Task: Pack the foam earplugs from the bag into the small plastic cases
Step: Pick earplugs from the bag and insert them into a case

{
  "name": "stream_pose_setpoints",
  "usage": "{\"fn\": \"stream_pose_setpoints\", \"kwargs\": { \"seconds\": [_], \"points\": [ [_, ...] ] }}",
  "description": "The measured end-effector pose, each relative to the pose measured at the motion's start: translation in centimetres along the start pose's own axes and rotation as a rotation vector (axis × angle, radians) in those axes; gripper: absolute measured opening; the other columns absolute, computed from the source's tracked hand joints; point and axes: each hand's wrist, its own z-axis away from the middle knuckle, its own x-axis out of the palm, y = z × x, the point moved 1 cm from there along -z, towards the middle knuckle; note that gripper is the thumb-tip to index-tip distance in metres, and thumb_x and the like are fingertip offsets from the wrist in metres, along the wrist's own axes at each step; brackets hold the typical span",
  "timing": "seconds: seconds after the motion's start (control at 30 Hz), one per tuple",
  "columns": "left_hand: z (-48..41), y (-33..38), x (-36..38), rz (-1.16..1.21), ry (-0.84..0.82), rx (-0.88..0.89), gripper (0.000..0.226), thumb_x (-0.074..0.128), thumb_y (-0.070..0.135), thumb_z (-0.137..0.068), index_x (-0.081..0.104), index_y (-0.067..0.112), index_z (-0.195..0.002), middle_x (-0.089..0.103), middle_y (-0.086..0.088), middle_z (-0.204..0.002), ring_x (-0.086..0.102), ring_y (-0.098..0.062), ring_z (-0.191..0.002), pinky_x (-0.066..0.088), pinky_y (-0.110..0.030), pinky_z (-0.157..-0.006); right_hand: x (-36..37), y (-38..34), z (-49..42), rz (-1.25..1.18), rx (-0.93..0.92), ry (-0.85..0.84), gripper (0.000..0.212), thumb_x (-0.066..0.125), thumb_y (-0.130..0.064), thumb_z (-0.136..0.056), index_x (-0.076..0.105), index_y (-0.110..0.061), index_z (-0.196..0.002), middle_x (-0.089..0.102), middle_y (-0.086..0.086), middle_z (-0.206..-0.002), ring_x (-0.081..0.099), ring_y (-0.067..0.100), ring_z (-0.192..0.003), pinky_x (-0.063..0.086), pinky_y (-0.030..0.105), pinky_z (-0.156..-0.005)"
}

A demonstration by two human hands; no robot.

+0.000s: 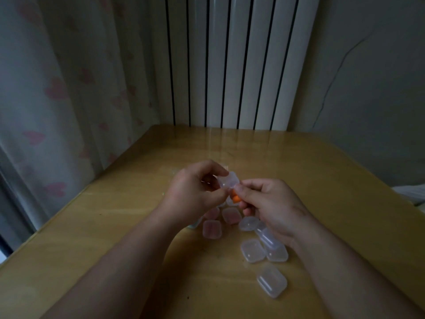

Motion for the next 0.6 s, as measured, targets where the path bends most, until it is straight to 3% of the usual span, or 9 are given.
{"fn": "stream_pose_setpoints", "kwargs": {
  "seconds": [0.17, 0.27, 0.37, 0.43, 0.5, 0.6],
  "points": [
    [-0.1, -0.5, 0.3, 0.008, -0.040, -0.021, 0.048, 0.081, 0.023, -0.076, 0.065, 0.028, -0.122, 0.067, 0.014, -0.097, 0.067, -0.002, -0.083, 0.058, -0.030, -0.079, 0.3, -0.2, 0.1, 0.033, -0.015, 0.040, 0.011, 0.067, -0.017, -0.090, 0.075, -0.011, -0.095, 0.066, -0.002, -0.070, 0.056, 0.006, -0.062, 0.047, 0.020, -0.058],
    [-0.1, -0.7, 0.5, -0.083, -0.048, 0.020, 0.056, 0.072, 0.036, -0.070, 0.066, 0.028, -0.125, 0.063, 0.013, -0.093, 0.064, -0.001, -0.081, 0.053, -0.022, -0.076, 0.4, -0.3, 0.1, 0.083, -0.018, 0.065, 0.010, 0.068, -0.018, -0.089, 0.075, -0.014, -0.094, 0.065, -0.005, -0.065, 0.055, 0.005, -0.058, 0.046, 0.018, -0.055],
    [-0.3, -0.9, 0.8, -0.089, -0.091, 0.008, 0.045, 0.069, 0.025, -0.078, 0.066, 0.032, -0.123, 0.066, 0.009, -0.087, 0.064, -0.003, -0.073, 0.048, -0.015, -0.064, 0.4, -0.1, 0.0, 0.185, -0.004, 0.095, 0.009, 0.068, -0.022, -0.087, 0.076, -0.017, -0.087, 0.066, -0.007, -0.062, 0.055, 0.006, -0.057, 0.047, 0.022, -0.055],
    [-0.3, -0.7, 0.7, 0.037, -0.077, -0.060, 0.036, 0.061, 0.015, -0.088, 0.068, 0.030, -0.119, 0.071, 0.001, -0.082, 0.068, -0.009, -0.068, 0.055, -0.024, -0.060, 0.3, 0.1, -0.2, 0.227, 0.018, 0.115, 0.011, 0.068, -0.024, -0.085, 0.077, -0.018, -0.082, 0.067, -0.007, -0.061, 0.054, 0.008, -0.056, 0.045, 0.025, -0.056],
    [-0.3, -0.4, 0.3, 0.234, -0.044, -0.131, 0.035, 0.049, 0.011, -0.094, 0.067, 0.028, -0.118, 0.071, -0.008, -0.085, 0.071, -0.021, -0.071, 0.060, -0.034, -0.066, 0.1, 0.0, -0.3, 0.186, 0.035, 0.115, 0.011, 0.067, -0.020, -0.085, 0.077, -0.016, -0.082, 0.065, -0.006, -0.059, 0.052, 0.008, -0.054, 0.043, 0.022, -0.052],
    [-0.2, -0.1, -0.6, 0.378, -0.071, -0.183, 0.037, 0.035, 0.004, -0.101, 0.062, 0.025, -0.116, 0.065, -0.012, -0.089, 0.069, -0.025, -0.073, 0.060, -0.034, -0.067, -0.1, -0.2, -0.2, 0.085, 0.036, 0.083, 0.008, 0.067, -0.012, -0.087, 0.075, -0.012, -0.087, 0.063, -0.003, -0.060, 0.051, 0.007, -0.052, 0.042, 0.017, -0.048]
  ]
}}
